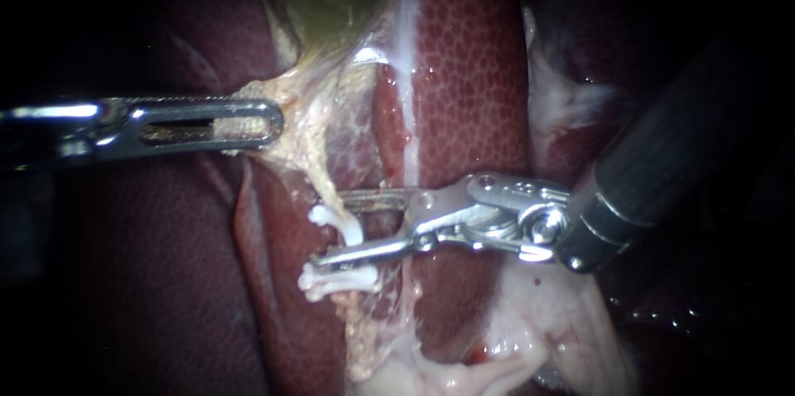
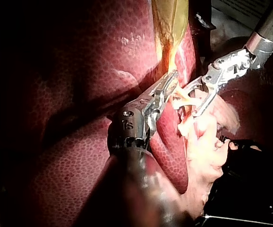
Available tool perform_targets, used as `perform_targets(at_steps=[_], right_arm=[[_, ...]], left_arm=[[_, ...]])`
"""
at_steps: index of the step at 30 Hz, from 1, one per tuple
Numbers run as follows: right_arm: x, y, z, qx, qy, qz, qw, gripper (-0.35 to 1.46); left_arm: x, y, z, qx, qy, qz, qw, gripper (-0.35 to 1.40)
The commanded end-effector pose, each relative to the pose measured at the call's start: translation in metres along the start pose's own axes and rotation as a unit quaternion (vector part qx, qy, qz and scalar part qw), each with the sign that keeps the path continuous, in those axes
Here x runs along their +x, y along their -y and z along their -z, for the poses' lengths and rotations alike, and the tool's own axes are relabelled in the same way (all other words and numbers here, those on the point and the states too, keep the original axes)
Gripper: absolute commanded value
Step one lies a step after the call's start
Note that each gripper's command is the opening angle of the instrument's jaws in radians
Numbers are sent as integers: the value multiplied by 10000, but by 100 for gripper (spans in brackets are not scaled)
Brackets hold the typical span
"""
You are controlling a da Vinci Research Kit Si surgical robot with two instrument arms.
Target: Going back third clip left tube
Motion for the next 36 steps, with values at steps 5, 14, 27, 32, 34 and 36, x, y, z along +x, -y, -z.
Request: perform_targets(at_steps=[5, 14, 27, 32, 34, 36], right_arm=[[-4, 13, -17, 233, -6, 66, 9997, 60], [-5, 17, -25, 355, 3, 26, 9994, 60], [3, -17, -22, 337, -187, 233, 9990, 60], [6, -24, -19, 302, -197, 299, 9989, 60], [6, -25, -18, 298, -198, 327, 9988, 60], [6, -26, -18, 295, -198, 355, 9987, 60]], left_arm=[[0, 0, -1, -1, 0, 0, 10000, -35], [0, 0, -1, -2, 1, -1, 10000, -35], [1, 0, -1, -3, 2, -1, 10000, -35], [1, 0, -2, -4, 2, -1, 10000, -35], [1, 0, -2, -4, 2, -1, 10000, -35], [1, 0, -2, -4, 2, -1, 10000, -35]])
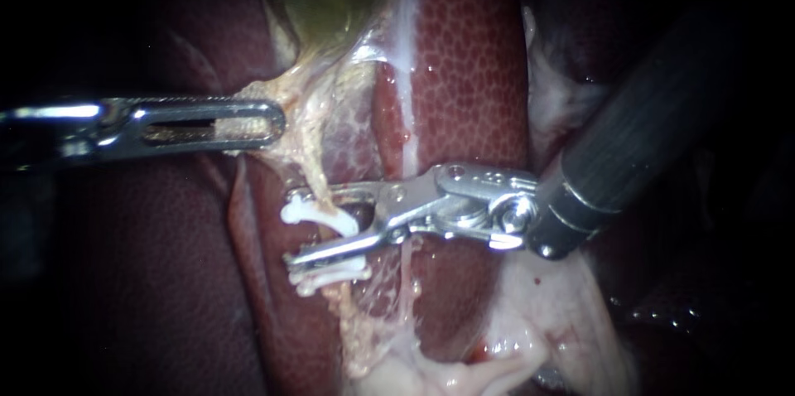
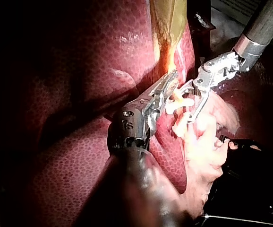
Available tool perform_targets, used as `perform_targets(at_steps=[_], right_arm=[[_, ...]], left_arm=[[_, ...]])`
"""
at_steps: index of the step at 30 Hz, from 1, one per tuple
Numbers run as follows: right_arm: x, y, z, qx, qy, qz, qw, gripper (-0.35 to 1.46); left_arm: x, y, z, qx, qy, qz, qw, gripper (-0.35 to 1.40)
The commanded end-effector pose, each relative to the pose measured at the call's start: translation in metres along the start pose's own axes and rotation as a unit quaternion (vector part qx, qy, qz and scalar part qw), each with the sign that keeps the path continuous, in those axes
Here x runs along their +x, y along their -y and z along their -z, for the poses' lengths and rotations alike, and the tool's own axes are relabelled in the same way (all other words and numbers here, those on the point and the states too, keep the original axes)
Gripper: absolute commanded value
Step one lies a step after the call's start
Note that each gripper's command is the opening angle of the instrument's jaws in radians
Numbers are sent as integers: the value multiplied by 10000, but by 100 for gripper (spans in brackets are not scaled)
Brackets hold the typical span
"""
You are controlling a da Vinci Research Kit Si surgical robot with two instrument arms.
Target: Going back third clip left tube
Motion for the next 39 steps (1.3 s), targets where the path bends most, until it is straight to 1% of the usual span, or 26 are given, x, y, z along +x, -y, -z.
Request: perform_targets(at_steps=[1, 13, 18, 22, 31, 39], right_arm=[[0, -1, 0, -17, -14, 30, 10000, 60], [1, -5, 10, -78, -36, 43, 10000, 60], [-1, -3, 19, -55, -29, 44, 10000, 60], [-2, 1, 34, -23, -22, 67, 10000, 60], [5, 13, 85, 72, -2, 349, 9994, 60], [8, 35, 119, 191, 19, 668, 9976, 60]], left_arm=[[0, 0, 0, 0, 0, 0, 10000, -35], [0, 0, 1, 2, -1, -1, 10000, -35], [0, 0, 2, 3, -2, -1, 10000, -35], [0, 1, 3, 5, -2, -1, 10000, -35], [0, 0, 4, 8, -4, -1, 10000, -35], [0, 0, 4, 9, -5, -1, 10000, -35]])
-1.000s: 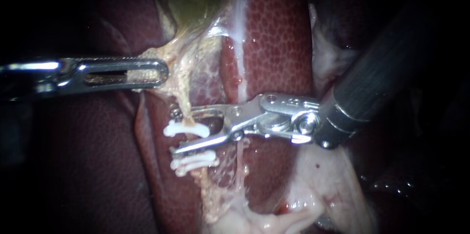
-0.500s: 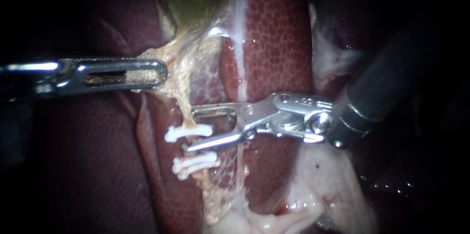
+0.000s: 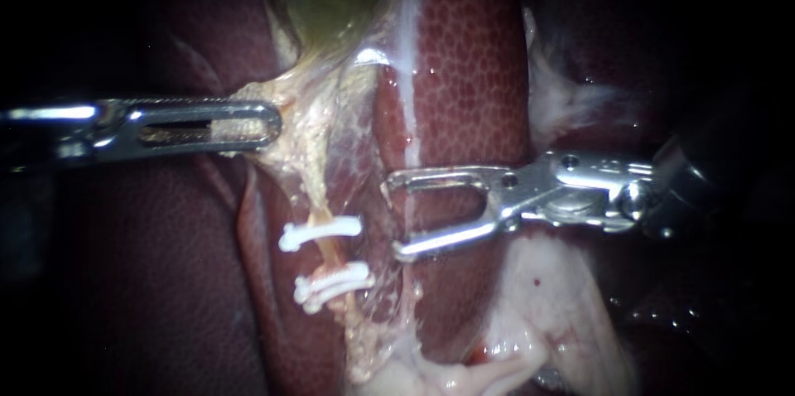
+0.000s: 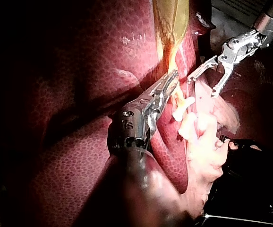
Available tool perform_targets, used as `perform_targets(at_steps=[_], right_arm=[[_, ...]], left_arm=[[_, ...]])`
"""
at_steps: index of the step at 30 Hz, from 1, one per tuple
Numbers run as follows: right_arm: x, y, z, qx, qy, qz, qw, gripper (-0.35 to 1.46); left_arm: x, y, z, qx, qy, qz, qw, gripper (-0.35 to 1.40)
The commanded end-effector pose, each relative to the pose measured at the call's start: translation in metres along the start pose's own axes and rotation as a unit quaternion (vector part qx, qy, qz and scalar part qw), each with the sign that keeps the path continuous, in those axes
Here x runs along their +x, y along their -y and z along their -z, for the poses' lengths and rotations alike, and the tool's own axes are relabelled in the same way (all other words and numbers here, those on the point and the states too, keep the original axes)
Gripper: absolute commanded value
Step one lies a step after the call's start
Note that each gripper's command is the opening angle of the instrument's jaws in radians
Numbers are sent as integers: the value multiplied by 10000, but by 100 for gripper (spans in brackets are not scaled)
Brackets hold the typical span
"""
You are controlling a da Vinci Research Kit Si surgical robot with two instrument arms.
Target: Going back third clip left tube
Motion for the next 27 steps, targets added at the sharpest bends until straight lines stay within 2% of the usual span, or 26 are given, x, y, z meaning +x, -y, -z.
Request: perform_targets(at_steps=[1, 4, 16, 21, 27], right_arm=[[1, 2, 3, 14, 1, 27, 10000, 60], [7, 9, 13, 42, 1, 103, 9999, 60], [49, 28, 50, -67, 86, 341, 9994, 60], [57, 34, 56, -55, 98, 385, 9992, 60], [59, 36, 62, -96, 114, 406, 9991, 60]], left_arm=[[0, 0, 0, 0, -2, 1, 10000, -35], [0, 0, -1, -1, -1, 2, 10000, -35], [0, -1, -3, -4, 1, 1, 10000, -35], [1, -1, -5, -10, 4, -2, 10000, -35], [4, -1, -10, -25, 13, 19, 10000, -35]])
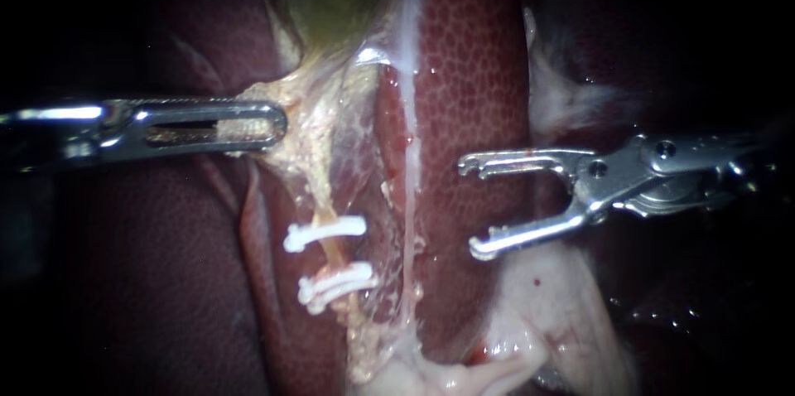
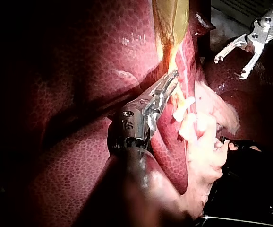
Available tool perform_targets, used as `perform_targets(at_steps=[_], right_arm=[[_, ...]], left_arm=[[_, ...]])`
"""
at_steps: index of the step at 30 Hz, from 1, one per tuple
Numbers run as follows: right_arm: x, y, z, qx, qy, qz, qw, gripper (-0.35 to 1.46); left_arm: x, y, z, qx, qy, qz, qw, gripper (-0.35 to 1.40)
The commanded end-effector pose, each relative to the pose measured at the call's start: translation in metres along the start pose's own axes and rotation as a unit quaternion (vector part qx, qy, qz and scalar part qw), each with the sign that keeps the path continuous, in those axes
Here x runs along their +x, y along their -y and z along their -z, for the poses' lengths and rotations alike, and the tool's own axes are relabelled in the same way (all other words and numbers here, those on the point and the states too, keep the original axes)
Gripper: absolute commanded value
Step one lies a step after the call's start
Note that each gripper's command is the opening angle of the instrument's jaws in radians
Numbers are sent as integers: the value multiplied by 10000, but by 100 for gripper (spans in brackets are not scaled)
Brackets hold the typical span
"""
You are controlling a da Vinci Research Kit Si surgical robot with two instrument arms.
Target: Going back third clip left tube
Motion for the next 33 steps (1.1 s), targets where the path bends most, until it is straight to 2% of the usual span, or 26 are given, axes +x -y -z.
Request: perform_targets(at_steps=[1, 10, 14, 20, 33], right_arm=[[0, 0, 1, -2, 3, 30, 10000, 60], [-1, 1, 5, -27, 16, 20, 10000, 60], [-1, 1, 5, -30, 15, 19, 10000, 60], [0, 1, 4, -31, 14, 19, 10000, 60], [1, 3, 4, -31, 12, 20, 10000, 60]], left_arm=[[1, 0, -2, -10, 6, -2, 10000, -35], [16, 5, -28, 11, 27, -43, 10000, -35], [22, 8, -44, 27, -21, -62, 10000, -35], [23, 9, -61, 37, -37, -69, 10000, -35], [22, 7, -67, 33, -35, -68, 10000, -35]])
